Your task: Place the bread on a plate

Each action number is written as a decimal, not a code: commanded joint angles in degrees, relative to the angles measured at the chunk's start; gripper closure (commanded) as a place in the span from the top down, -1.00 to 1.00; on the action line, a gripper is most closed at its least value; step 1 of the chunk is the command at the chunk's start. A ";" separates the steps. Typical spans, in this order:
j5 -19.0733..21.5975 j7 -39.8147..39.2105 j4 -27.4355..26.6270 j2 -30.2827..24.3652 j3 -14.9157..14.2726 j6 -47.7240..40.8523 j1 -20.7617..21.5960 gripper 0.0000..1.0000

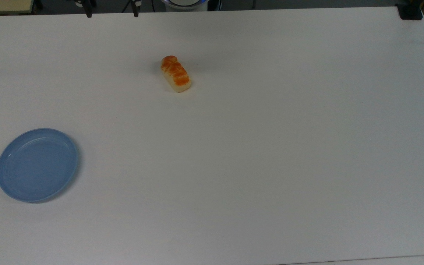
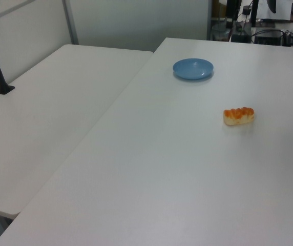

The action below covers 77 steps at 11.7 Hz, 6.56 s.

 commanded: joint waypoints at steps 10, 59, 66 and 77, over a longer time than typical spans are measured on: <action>-0.33 -20.98 -26.83 -8.96 9.93 2.89 -5.54 1.00; -1.12 19.36 17.10 36.02 7.83 34.41 -20.91 -0.41; -1.30 24.67 17.98 39.99 6.59 36.82 -22.32 -0.40; -2.18 30.82 17.54 41.31 6.59 41.13 -22.24 0.72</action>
